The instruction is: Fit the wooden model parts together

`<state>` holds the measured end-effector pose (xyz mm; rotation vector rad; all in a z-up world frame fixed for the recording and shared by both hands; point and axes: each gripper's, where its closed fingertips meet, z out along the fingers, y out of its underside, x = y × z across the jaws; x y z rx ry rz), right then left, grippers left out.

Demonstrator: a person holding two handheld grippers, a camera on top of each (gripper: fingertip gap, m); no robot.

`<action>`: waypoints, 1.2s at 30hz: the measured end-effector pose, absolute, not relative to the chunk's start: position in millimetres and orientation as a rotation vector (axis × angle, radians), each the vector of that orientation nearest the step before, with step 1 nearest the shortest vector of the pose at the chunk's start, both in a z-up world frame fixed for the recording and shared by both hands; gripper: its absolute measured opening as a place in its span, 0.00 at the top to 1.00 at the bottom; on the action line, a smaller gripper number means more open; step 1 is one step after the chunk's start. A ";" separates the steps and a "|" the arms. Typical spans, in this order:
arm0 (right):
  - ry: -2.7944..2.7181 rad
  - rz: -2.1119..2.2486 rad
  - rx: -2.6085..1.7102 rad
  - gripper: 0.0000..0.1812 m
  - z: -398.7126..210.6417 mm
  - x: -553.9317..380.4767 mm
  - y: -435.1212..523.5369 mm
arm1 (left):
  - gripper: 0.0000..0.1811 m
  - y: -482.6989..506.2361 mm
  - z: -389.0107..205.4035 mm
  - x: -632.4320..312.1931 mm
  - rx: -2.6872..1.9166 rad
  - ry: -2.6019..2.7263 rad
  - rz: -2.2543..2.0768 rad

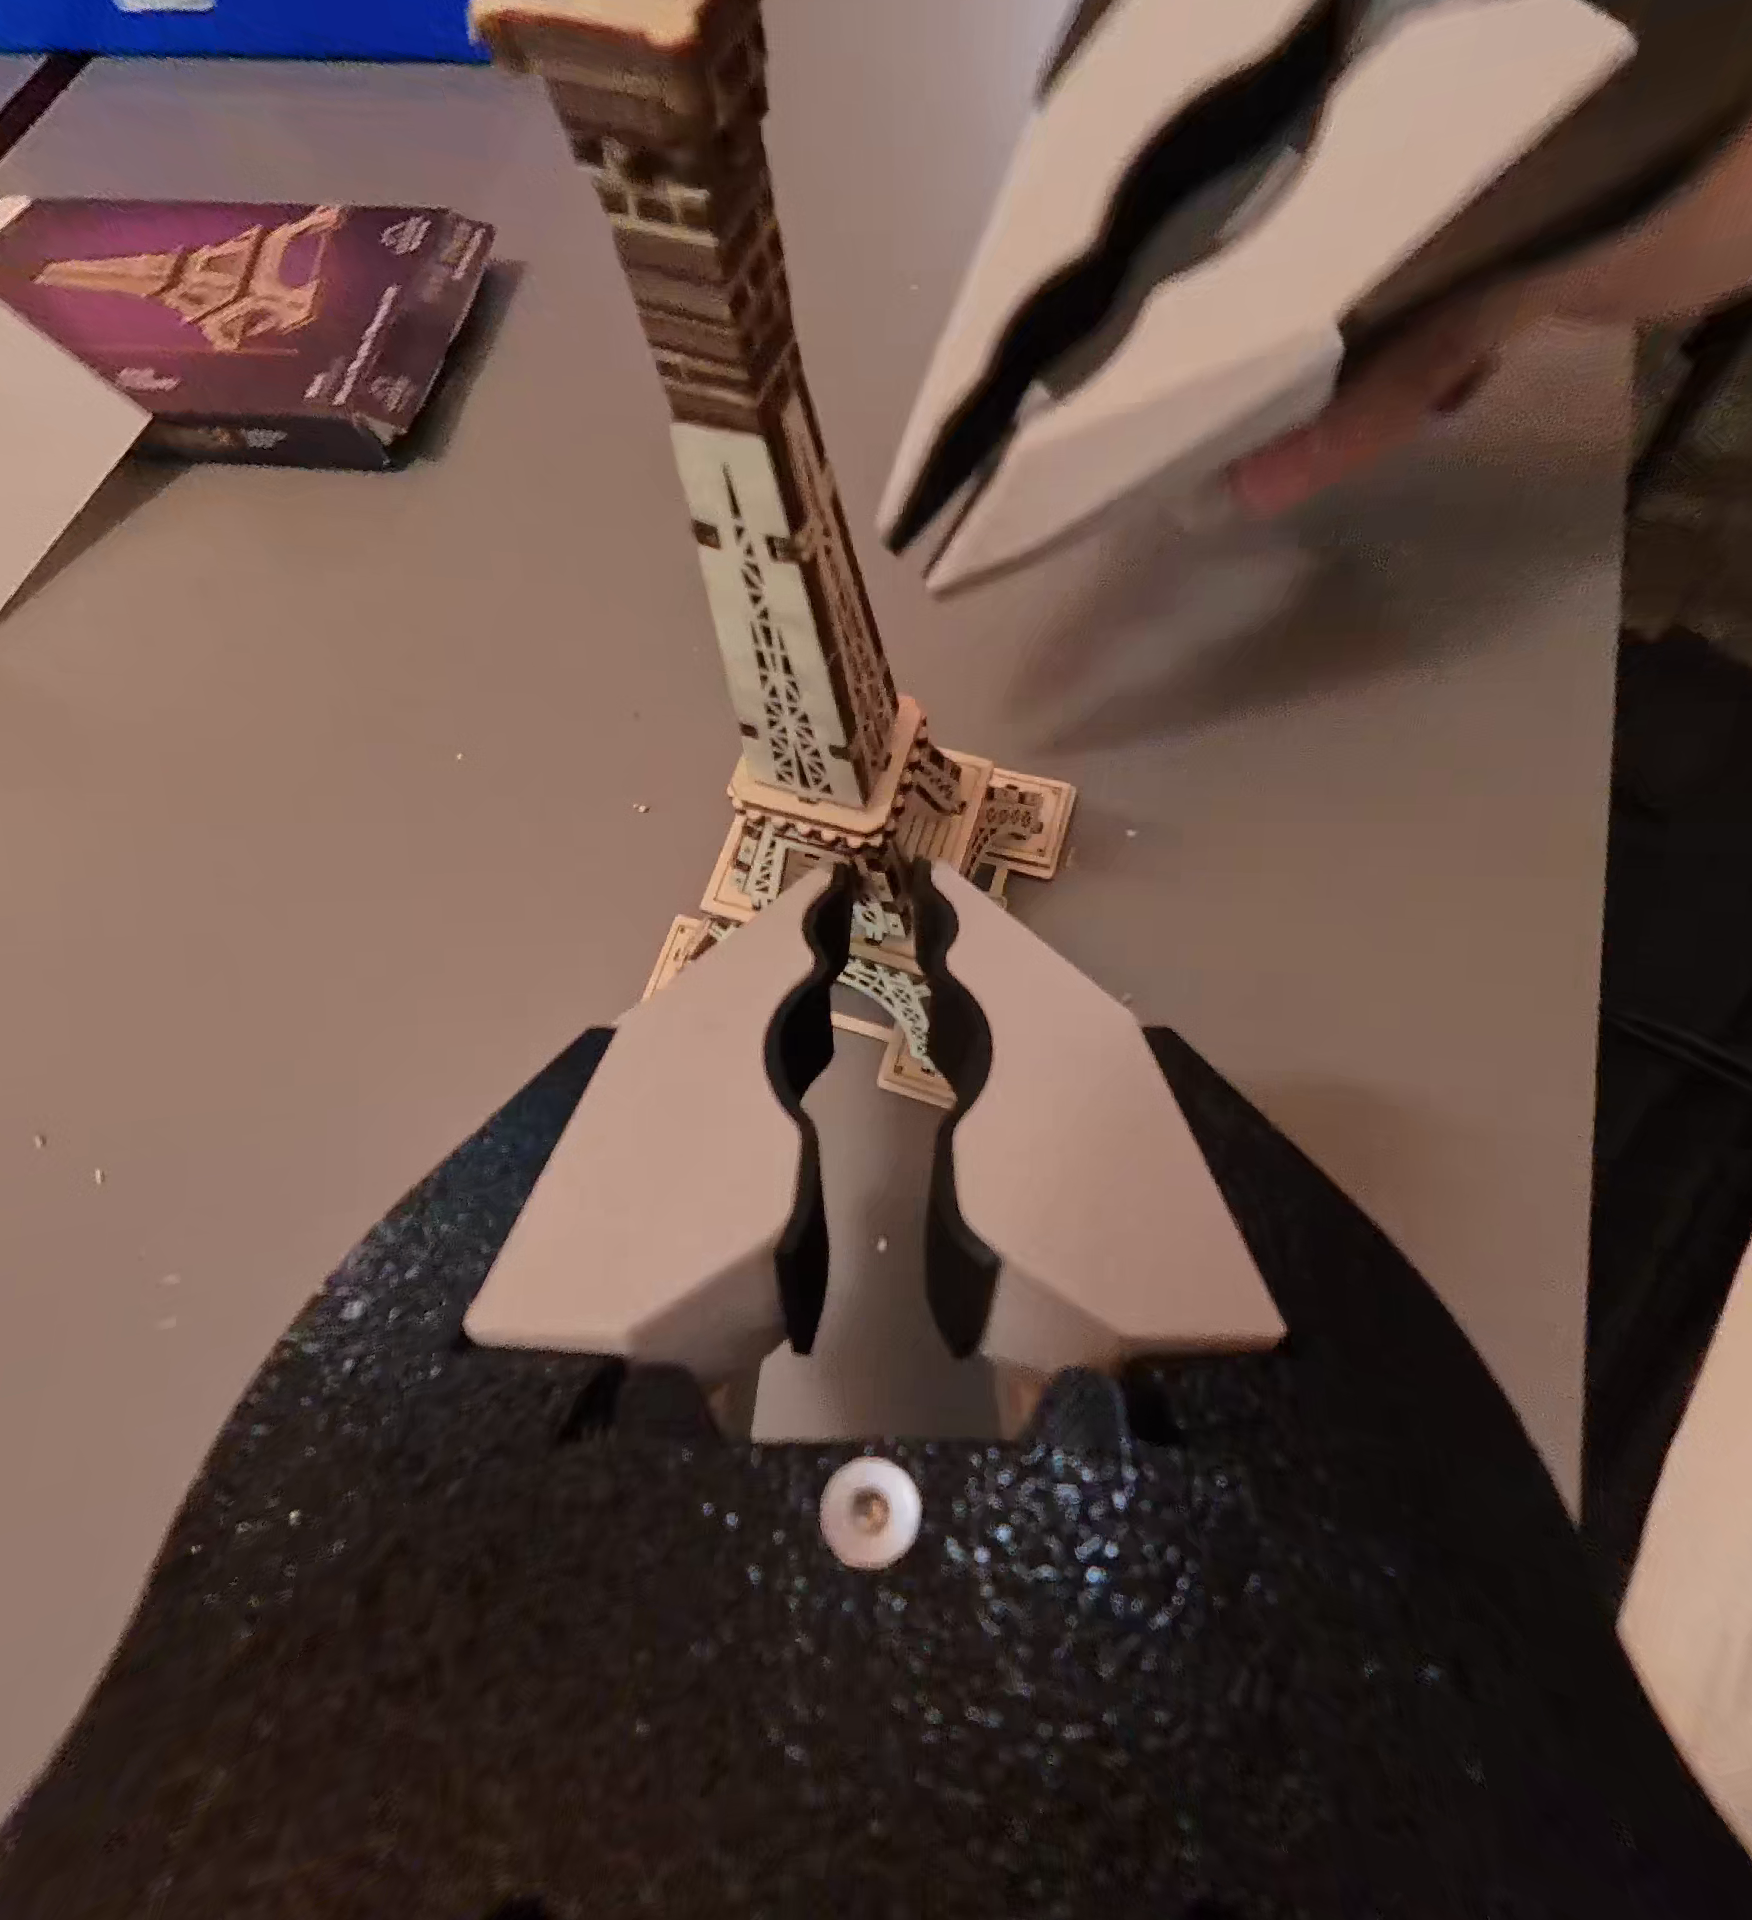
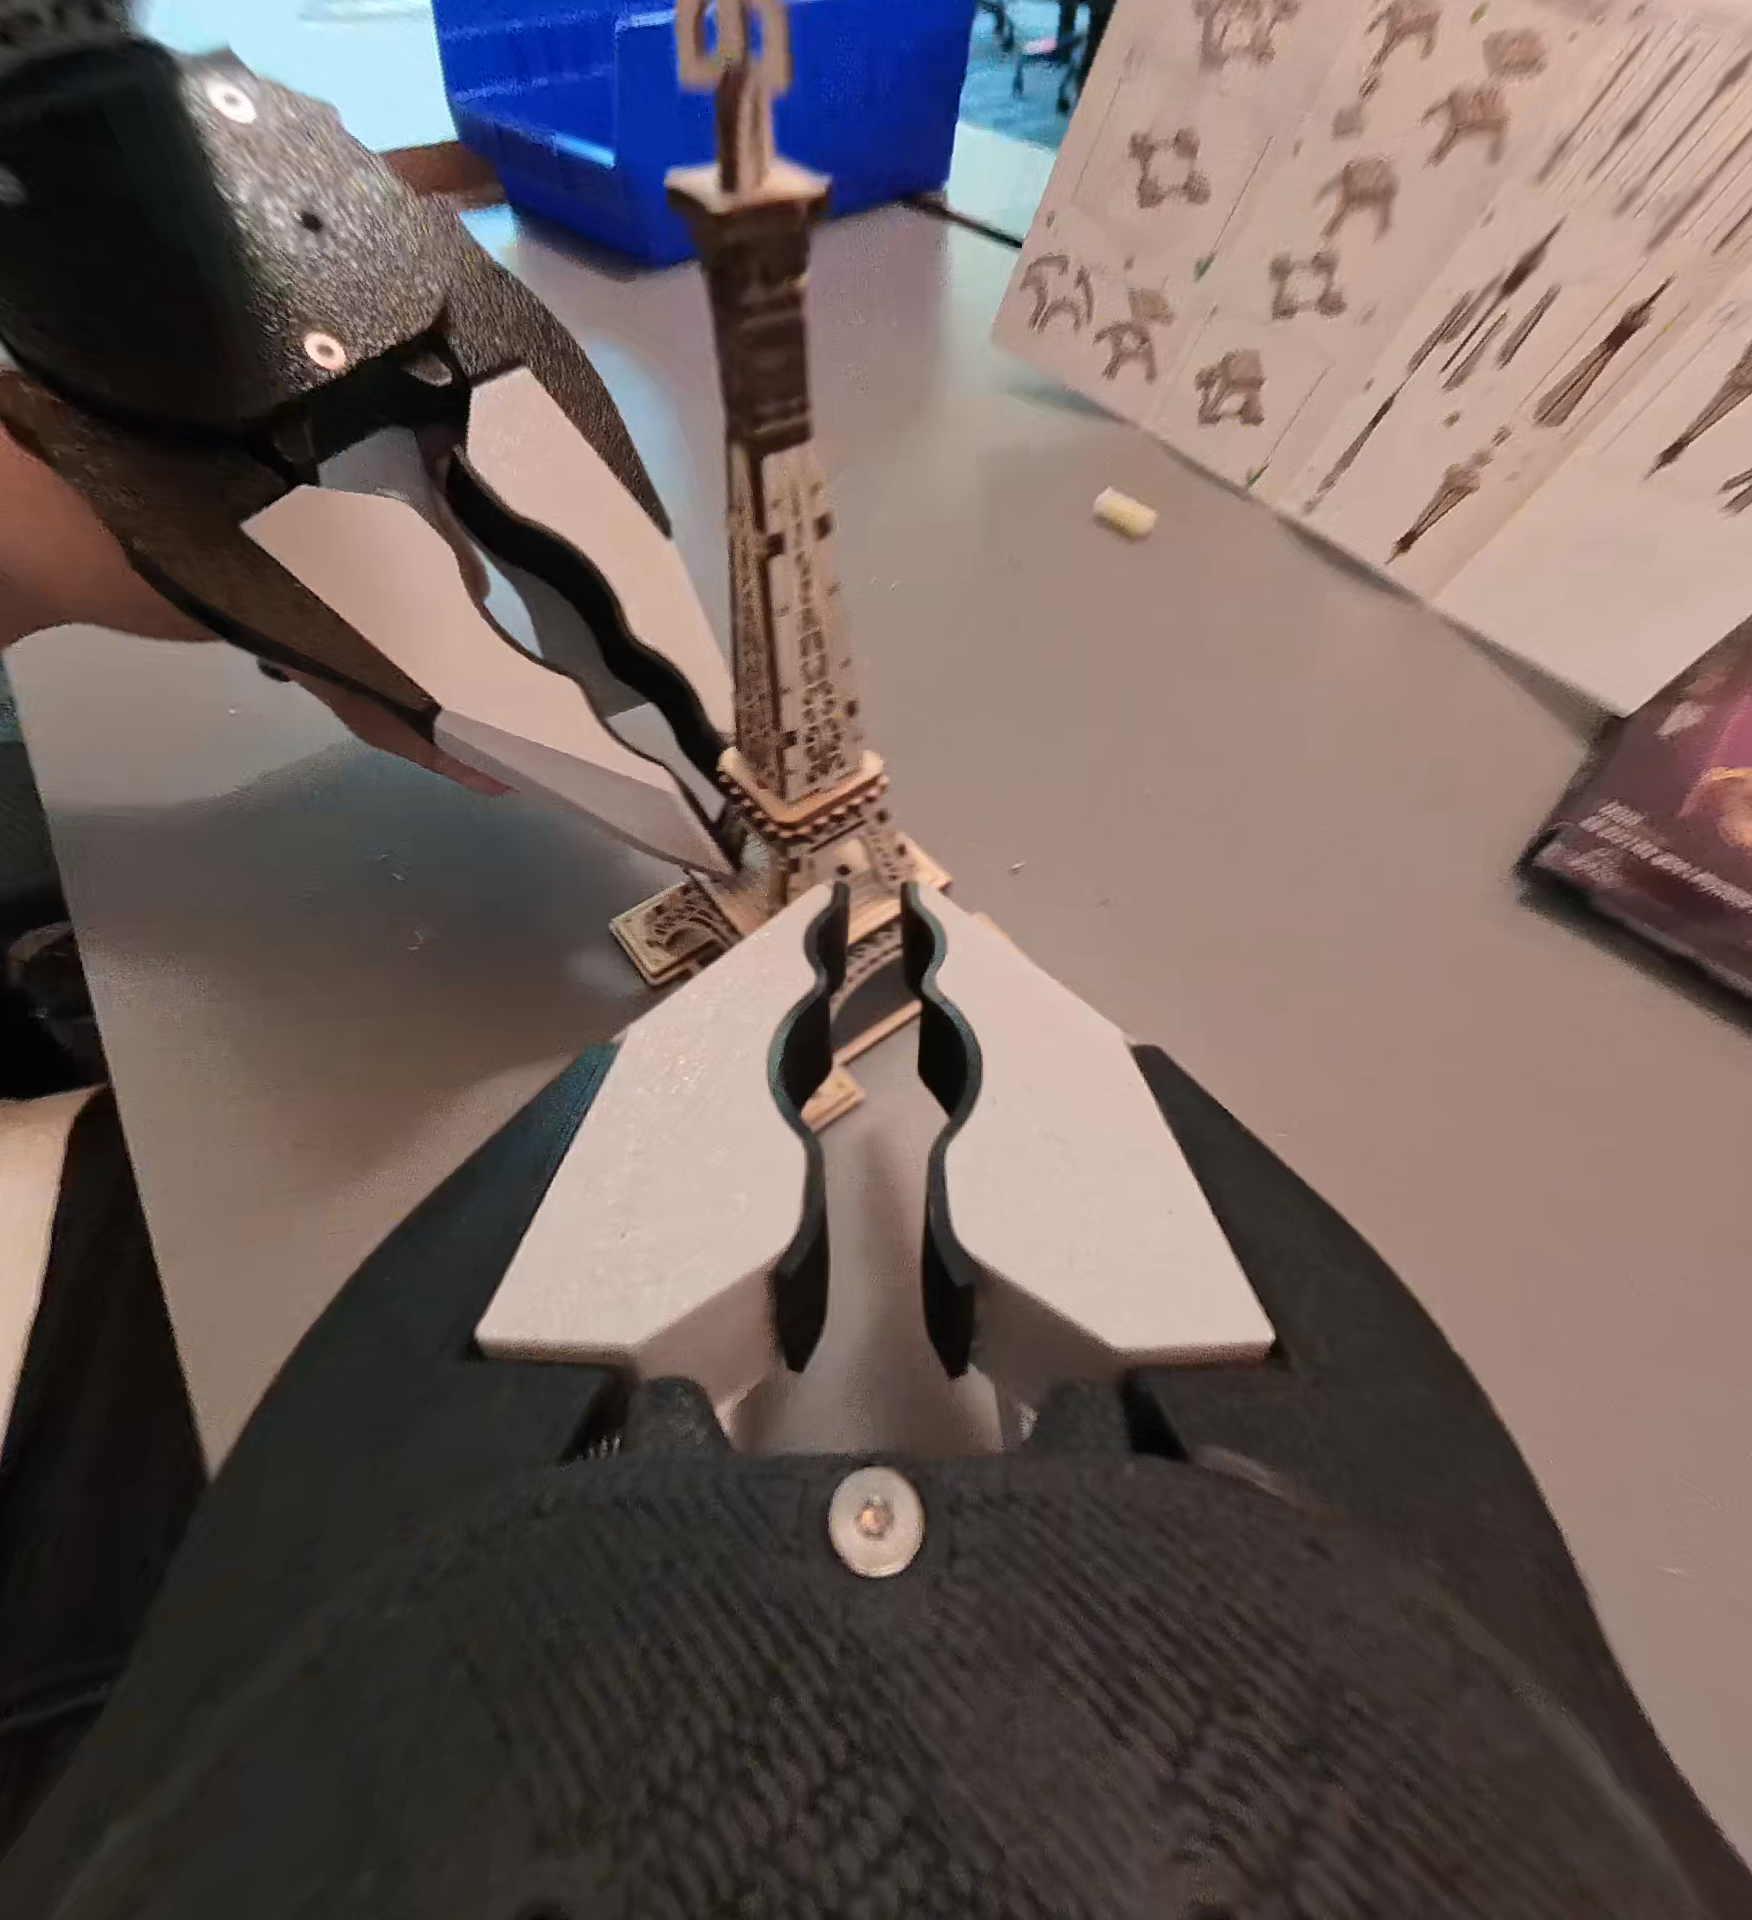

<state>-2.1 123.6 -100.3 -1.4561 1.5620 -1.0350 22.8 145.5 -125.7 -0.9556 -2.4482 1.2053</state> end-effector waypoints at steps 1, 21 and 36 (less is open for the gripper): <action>1.535 -1.047 -1.476 0.96 -96.0 -4.7 118.1 | 0.95 145.3 -125.7 23.4 -0.999 -2.418 1.192; 1.110 -0.759 -1.852 1.00 -120.9 17.3 120.0 | 0.95 142.4 -127.1 28.0 -1.165 -2.353 0.985; 1.370 -0.901 -1.699 0.90 -122.2 16.9 129.7 | 0.95 133.6 -126.8 25.2 -0.850 -2.534 1.086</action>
